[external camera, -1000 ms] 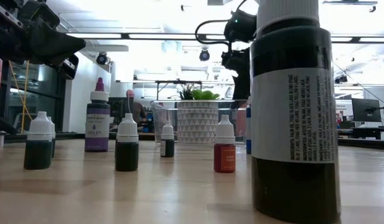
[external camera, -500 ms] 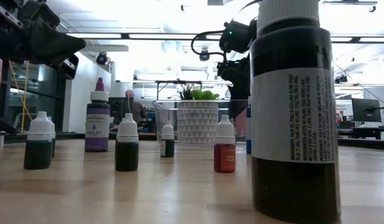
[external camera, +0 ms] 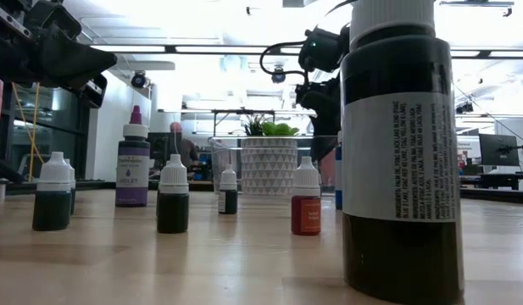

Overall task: Pick & Place food coloring
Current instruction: Put the small black food coloring bottle into the bin

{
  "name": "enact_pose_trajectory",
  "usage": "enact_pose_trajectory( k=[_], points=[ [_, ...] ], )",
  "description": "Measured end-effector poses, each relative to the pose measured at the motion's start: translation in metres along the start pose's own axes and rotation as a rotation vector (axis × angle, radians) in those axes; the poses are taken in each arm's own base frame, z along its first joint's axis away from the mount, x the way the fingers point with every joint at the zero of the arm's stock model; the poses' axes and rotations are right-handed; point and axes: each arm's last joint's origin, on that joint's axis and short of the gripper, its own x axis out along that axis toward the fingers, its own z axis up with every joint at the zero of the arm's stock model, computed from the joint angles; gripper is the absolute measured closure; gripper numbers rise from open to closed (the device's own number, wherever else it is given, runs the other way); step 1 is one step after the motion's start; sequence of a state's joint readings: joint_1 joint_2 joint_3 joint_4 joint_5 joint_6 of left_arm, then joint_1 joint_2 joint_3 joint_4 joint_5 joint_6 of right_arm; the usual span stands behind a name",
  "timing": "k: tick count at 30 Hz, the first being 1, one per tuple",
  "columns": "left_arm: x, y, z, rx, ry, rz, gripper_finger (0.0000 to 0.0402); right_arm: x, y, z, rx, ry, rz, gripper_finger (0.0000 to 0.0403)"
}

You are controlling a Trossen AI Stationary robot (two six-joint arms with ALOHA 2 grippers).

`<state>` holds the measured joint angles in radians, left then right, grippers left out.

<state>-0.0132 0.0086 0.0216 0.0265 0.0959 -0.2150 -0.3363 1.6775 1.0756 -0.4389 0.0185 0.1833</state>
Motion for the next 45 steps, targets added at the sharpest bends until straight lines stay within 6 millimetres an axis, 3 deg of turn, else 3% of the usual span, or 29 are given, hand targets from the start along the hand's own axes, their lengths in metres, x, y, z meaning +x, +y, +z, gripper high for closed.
enact_pose_trajectory(
  k=[24, 38, 41, 45],
  points=[
    [0.0, 0.0, 0.0, 0.0, 0.0, 0.0, 0.0401, 0.0, 0.0, -0.002, 0.002, 0.024, 0.004, 0.0328],
    [0.0, 0.0, 0.0, 0.0, 0.0, 0.0, 0.0401, 0.0, 0.0, -0.001, 0.026, 0.018, -0.003, 0.0259],
    [0.0, 0.0, 0.0, 0.0, 0.0, 0.0, 0.0401, -0.005, 0.001, 0.006, 0.021, -0.004, -0.014, 0.0256],
    [0.0, 0.0, 0.0, 0.0, 0.0, 0.0, 0.0401, -0.025, 0.004, 0.03, 0.0, -0.07, -0.043, 0.0257]
  ],
)
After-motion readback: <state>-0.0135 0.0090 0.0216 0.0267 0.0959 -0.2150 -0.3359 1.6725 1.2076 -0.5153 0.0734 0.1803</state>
